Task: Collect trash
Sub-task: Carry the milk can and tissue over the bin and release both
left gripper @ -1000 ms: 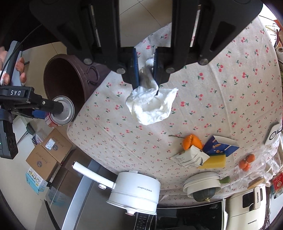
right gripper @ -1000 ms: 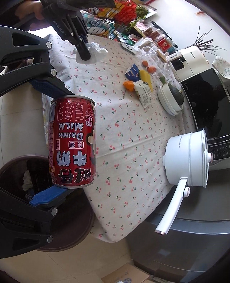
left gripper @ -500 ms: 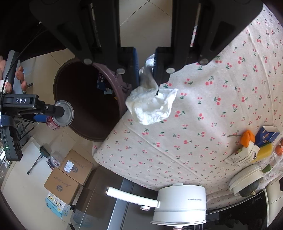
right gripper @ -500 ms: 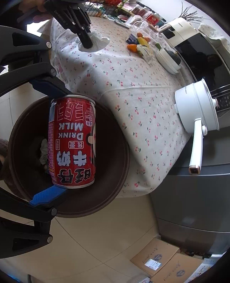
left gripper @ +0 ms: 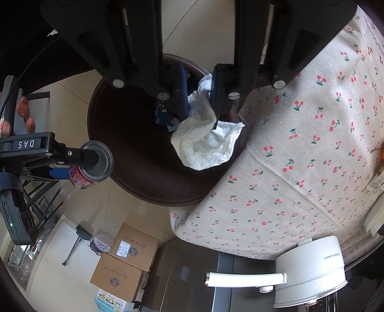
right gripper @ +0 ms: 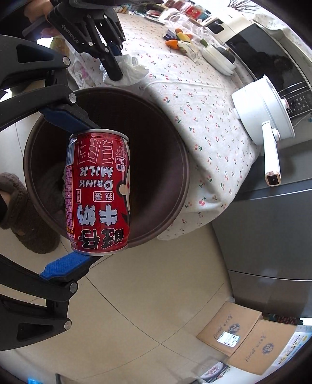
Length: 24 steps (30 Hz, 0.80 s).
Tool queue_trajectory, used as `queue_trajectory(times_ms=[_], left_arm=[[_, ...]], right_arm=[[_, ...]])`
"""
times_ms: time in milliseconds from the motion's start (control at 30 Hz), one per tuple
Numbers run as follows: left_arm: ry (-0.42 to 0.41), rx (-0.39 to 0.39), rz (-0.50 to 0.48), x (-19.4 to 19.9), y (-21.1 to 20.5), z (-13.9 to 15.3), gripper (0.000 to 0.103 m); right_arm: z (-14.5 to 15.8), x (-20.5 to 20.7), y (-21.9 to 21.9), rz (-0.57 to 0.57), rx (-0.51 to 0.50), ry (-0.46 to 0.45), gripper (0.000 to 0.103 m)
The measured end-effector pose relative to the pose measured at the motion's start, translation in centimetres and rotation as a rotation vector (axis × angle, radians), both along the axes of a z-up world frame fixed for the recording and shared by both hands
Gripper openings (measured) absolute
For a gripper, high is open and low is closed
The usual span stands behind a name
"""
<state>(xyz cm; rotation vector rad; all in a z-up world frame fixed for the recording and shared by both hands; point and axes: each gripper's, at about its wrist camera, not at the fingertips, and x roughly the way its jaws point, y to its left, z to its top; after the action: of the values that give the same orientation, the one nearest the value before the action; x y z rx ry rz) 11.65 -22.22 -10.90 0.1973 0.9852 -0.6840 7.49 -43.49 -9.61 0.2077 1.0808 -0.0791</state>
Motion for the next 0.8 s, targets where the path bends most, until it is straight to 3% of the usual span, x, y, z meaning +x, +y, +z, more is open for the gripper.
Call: queue_trajectory(times_ms=[67,100,133,533,800], left_arm=[[-0.017,0.020,0.002,0.2,-0.3,-0.1,0.043],[-0.037,0.032,0.026,0.2,-0.2,0.0,0.067],[-0.058,0.037,0.052,0.2,0.0,0.1,0.085],[-0.076,0.086,0.197,1.3,3.5,0.8,0.097],[-0.071,0.100,0.250,1.8,5.4,1.4,0.099]], right_arm=[[-0.1,0.0,-0.2,-0.012,-0.001,0.005,0.089],[-0.2,-0.1,-0.4,-0.015,0.000,0.008,0.089],[-0.2,0.0,-0.4,-0.018,0.002,0.010,0.089],[0.1,1.3,1.5,0.022,-0.001,0.008,0.089],[0.6,1.8,2.8,0.039,0.006,0.001,0.090]])
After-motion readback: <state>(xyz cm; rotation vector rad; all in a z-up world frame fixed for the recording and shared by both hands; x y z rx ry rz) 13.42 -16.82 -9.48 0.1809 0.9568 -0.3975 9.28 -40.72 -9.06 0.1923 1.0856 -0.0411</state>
